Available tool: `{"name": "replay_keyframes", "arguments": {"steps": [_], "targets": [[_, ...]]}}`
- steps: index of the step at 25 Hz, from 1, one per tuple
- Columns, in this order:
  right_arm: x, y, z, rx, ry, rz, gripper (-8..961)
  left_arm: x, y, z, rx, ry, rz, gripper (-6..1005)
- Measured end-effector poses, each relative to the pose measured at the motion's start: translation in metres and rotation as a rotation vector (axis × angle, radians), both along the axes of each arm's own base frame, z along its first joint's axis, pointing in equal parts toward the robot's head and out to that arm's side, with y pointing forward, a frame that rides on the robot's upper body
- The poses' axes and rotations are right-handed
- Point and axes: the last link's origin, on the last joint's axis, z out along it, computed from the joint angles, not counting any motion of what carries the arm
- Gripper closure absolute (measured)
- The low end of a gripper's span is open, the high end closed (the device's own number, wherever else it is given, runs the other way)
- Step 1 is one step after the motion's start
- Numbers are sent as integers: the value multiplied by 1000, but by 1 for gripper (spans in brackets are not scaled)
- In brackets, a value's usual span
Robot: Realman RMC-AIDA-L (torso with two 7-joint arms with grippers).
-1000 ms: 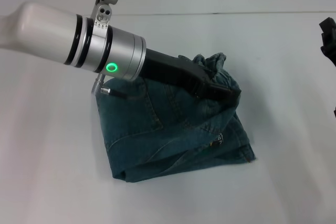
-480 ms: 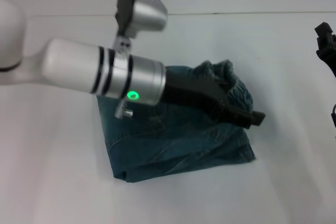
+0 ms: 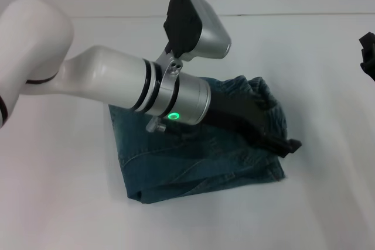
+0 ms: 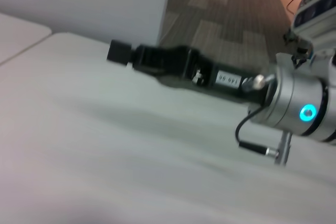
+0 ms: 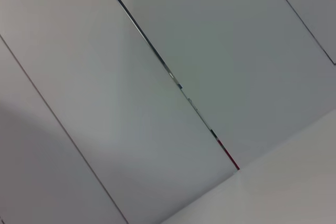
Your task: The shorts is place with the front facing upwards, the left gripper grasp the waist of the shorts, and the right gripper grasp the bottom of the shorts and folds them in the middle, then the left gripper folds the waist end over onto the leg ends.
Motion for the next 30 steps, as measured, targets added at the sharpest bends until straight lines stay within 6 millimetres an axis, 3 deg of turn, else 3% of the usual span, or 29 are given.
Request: {"name": "replay_keyframes", "arguments": {"steps": [6, 14, 18, 21, 25, 30], "targets": [[3, -1, 2, 10, 1, -14, 872, 16, -2, 2, 14, -56, -41, 81], [6, -2, 3, 12, -7, -23, 865, 20, 6, 1, 87, -82, -29, 81], [8, -3, 6, 13, 0, -22, 861, 17, 9, 17, 115, -187, 25, 82], [6, -4, 10, -7, 19, 25, 859, 5, 13, 43, 152, -322, 92, 82], [1, -5, 23, -79, 31, 146, 855, -28, 12, 81, 175, -500, 202, 81], [-9, -5, 44, -197, 55, 314, 851, -92, -1, 130, 242, -629, 342, 82]]}}
